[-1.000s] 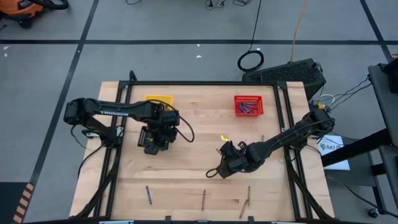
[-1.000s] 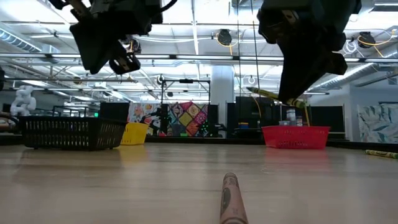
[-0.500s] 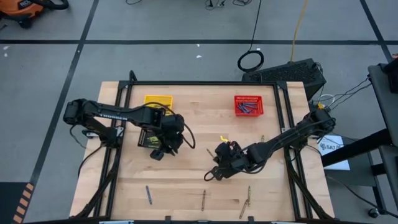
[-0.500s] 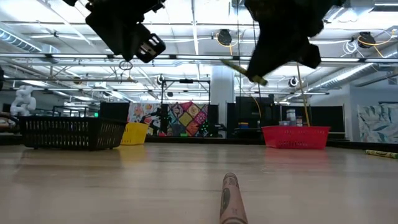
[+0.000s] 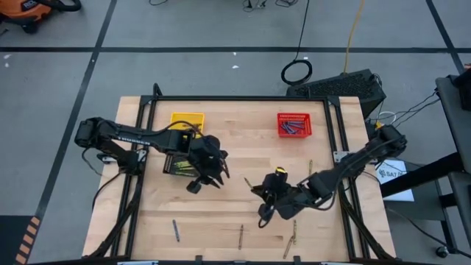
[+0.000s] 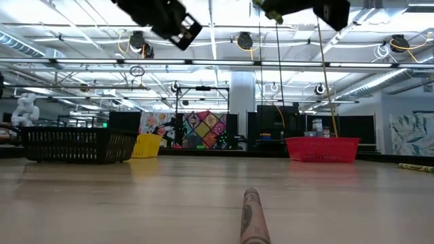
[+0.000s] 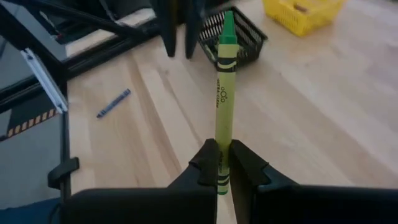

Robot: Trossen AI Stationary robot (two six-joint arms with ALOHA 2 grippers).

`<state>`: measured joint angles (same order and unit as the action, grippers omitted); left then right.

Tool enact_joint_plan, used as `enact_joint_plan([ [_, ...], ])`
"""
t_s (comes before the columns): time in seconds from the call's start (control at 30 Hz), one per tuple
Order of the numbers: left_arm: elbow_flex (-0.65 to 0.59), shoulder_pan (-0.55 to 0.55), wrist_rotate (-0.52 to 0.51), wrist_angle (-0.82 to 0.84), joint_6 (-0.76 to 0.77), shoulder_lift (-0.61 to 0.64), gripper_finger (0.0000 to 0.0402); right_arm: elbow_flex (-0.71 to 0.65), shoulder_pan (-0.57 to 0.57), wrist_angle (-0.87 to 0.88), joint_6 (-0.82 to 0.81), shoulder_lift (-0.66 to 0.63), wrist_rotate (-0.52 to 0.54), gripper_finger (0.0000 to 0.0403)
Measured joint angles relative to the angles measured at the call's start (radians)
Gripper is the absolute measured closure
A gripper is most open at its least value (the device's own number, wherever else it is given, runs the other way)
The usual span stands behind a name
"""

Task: Sort crayons
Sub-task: Put the green crayon into the black bin

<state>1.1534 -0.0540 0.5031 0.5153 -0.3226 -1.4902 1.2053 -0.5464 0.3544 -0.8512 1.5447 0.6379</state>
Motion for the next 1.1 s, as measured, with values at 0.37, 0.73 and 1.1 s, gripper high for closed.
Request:
enact_joint_plan([
  [0.37,0.0,-0.04,0.021,-0.31,0.106,-0.006,0.0327,0.0,-0.017,-0.227,0.249,-0.001,0.024,0.0403],
  [0.73,0.0,-0.048,0.016,-0.411,0.149,-0.006,0.0327,0.0,-0.013,-0.347,0.37,-0.001,0.023,0.0403],
  [1.1,0.0,-0.046,0.006,-0.405,0.131,-0.006,0.0327,0.0,-0.012,-0.352,0.371,-0.001,0.021,0.0403],
])
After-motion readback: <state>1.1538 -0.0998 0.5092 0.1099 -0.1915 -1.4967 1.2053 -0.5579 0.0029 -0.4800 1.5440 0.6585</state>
